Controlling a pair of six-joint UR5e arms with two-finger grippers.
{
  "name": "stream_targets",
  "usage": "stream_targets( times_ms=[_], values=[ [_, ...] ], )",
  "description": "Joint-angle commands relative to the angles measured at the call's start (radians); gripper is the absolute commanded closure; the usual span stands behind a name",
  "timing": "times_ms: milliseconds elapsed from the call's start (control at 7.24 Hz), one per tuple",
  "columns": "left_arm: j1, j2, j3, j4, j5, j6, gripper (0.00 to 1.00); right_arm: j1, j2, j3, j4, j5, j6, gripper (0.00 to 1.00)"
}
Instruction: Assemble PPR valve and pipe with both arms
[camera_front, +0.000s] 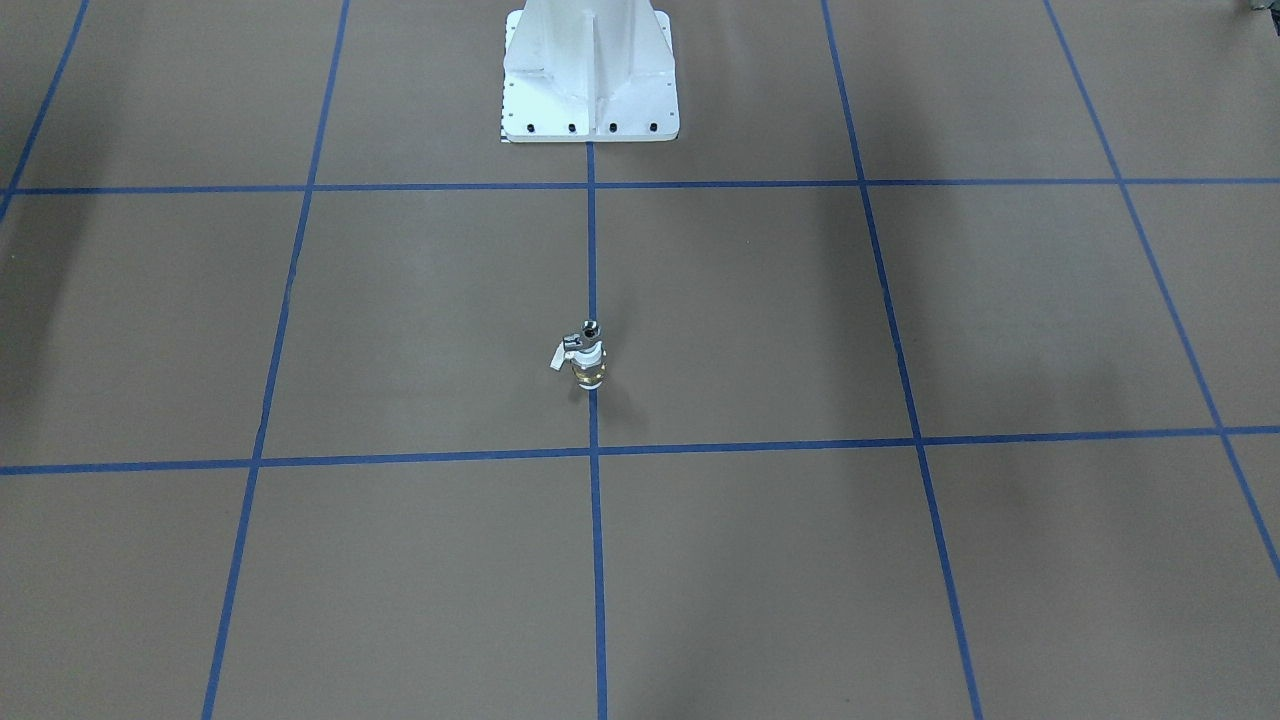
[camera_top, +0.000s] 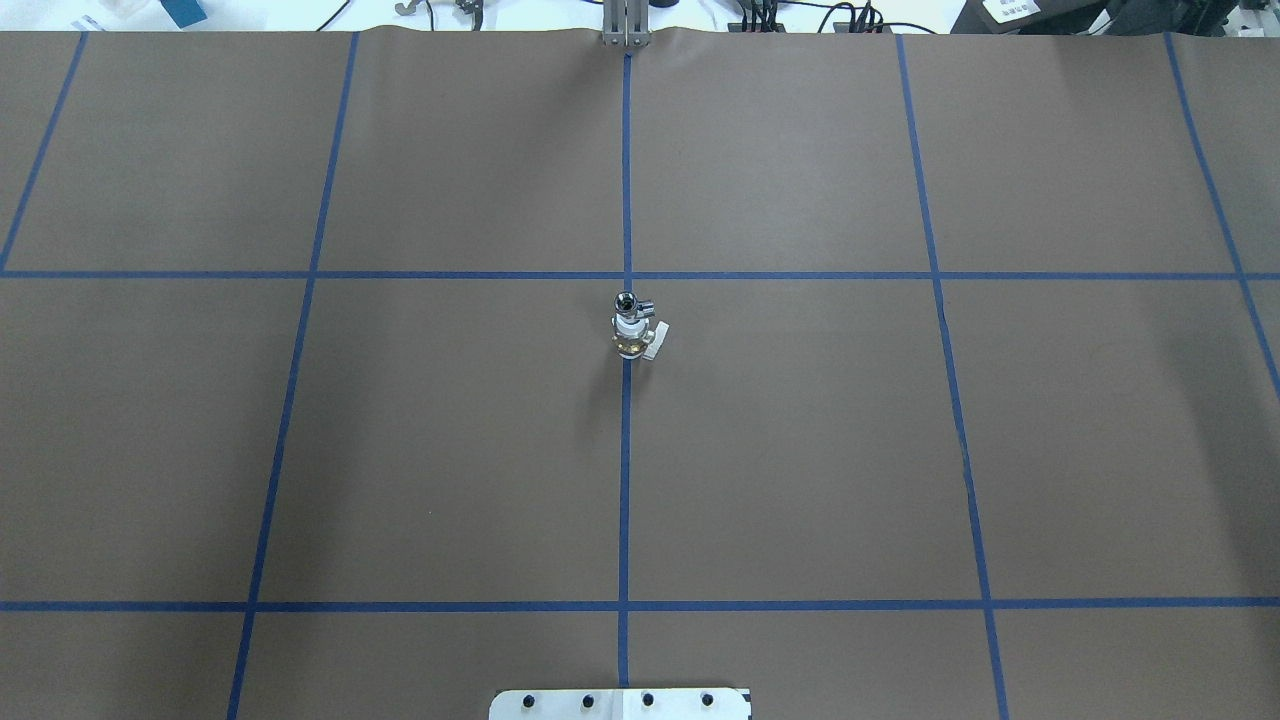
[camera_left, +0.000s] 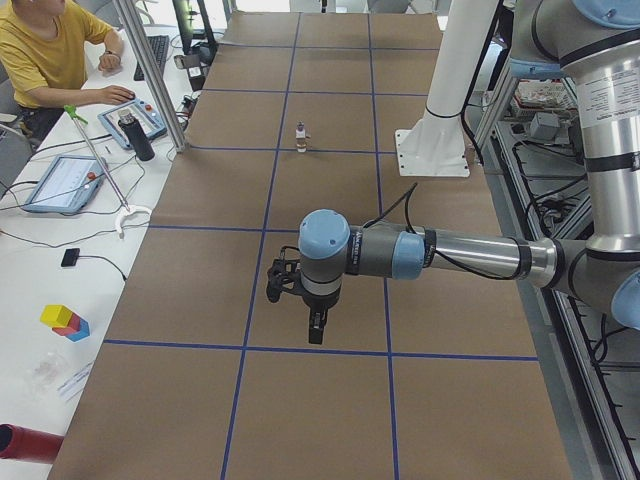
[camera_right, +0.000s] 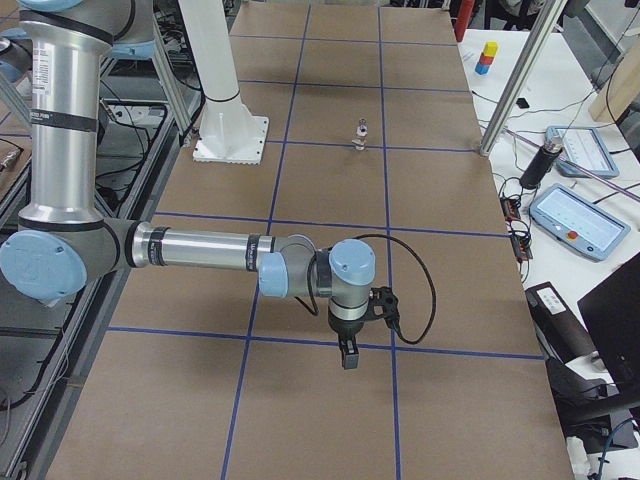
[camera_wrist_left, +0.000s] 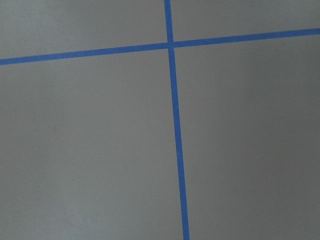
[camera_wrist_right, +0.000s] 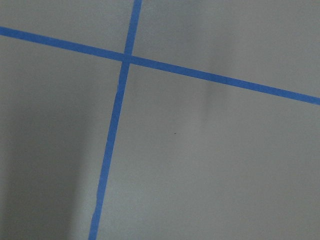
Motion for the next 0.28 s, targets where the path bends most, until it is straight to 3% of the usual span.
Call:
stream_targets(
  times_ms=[0,138],
  values=[
    [-0.001,0.0,-0.002,0.0,0.004,0.0,0.0,0.0,0.0,0.0,0.0,0.0,0.0,0.01],
    [-0.004,0.002,-0.002,0.0,0.008,0.0,0.0,0.0,0.0,0.004,0.0,0.0,0.0,0.01]
  ],
)
